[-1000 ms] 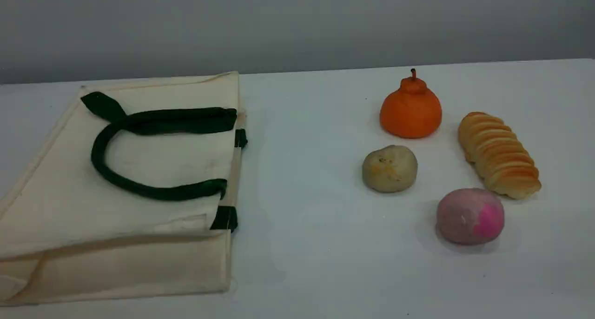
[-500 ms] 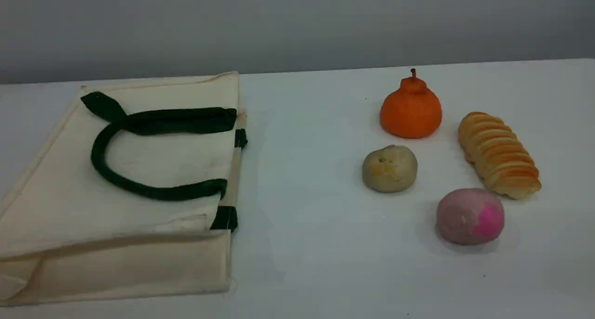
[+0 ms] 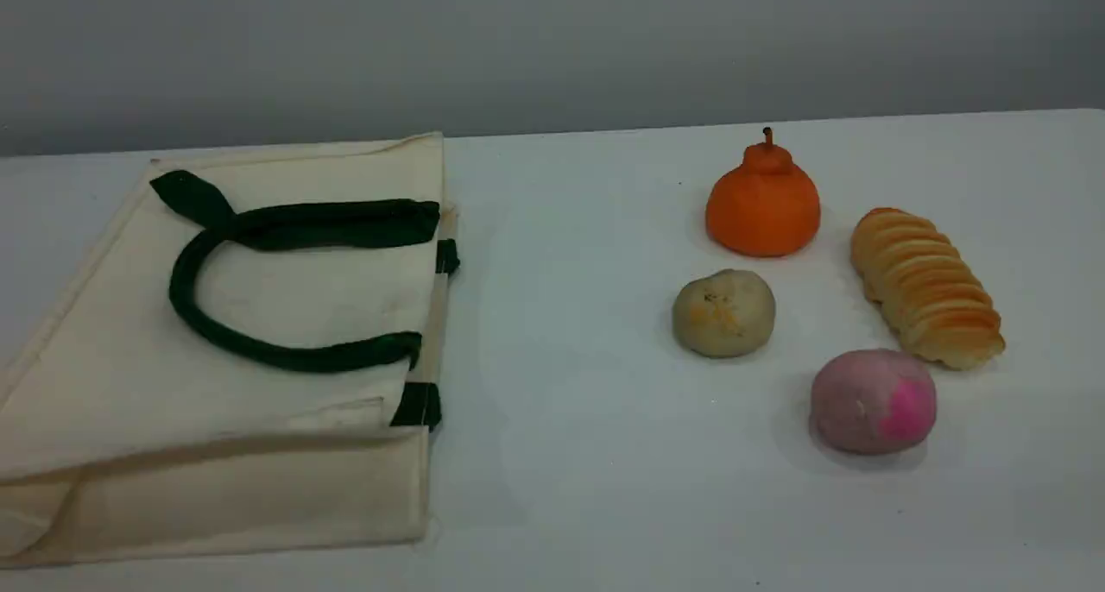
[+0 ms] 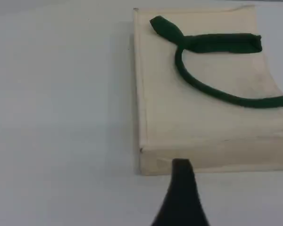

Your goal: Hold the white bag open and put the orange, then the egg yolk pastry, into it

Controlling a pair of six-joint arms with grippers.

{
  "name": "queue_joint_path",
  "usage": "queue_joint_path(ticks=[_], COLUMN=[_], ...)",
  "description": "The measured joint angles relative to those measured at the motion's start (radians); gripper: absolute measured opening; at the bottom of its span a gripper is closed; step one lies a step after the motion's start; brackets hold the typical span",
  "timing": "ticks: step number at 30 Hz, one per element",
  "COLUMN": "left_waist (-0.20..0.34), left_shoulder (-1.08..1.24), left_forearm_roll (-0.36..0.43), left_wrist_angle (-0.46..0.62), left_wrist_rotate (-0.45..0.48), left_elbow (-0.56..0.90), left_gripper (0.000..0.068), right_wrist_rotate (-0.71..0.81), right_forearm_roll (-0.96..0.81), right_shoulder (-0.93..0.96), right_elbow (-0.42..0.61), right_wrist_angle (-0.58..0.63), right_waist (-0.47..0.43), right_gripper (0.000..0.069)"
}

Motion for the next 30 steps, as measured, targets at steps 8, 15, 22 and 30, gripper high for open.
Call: queue_joint_path(ticks=[8, 15, 22, 30], left_waist=[-0.012, -0.012, -0.012, -0.012], left_shoulder=[0.000, 0.000, 0.000, 0.000], left_forearm_roll=[0.000, 0.000, 0.000, 0.000], left_wrist_angle=[0.000, 0.000, 0.000, 0.000], left_wrist_rotate=[0.000, 0.000, 0.000, 0.000], left_elbow=[0.000, 0.000, 0.000, 0.000], left_gripper=[0.0505, 0.0505, 0.0505, 0.0505], right_wrist_rotate=[0.000, 0.000, -0.001, -0.001], right_forearm_roll=[0.011, 0.012, 0.012, 0.016], right_shoulder=[0.000, 0.000, 0.000, 0.000], right_elbow=[0.000, 0.000, 0.000, 0.000], right_wrist_angle=[0.000, 0.000, 0.000, 0.000], right_waist=[0.000, 0.000, 0.000, 0.000], right_gripper=[0.0578, 0.0578, 0.0578, 0.0578])
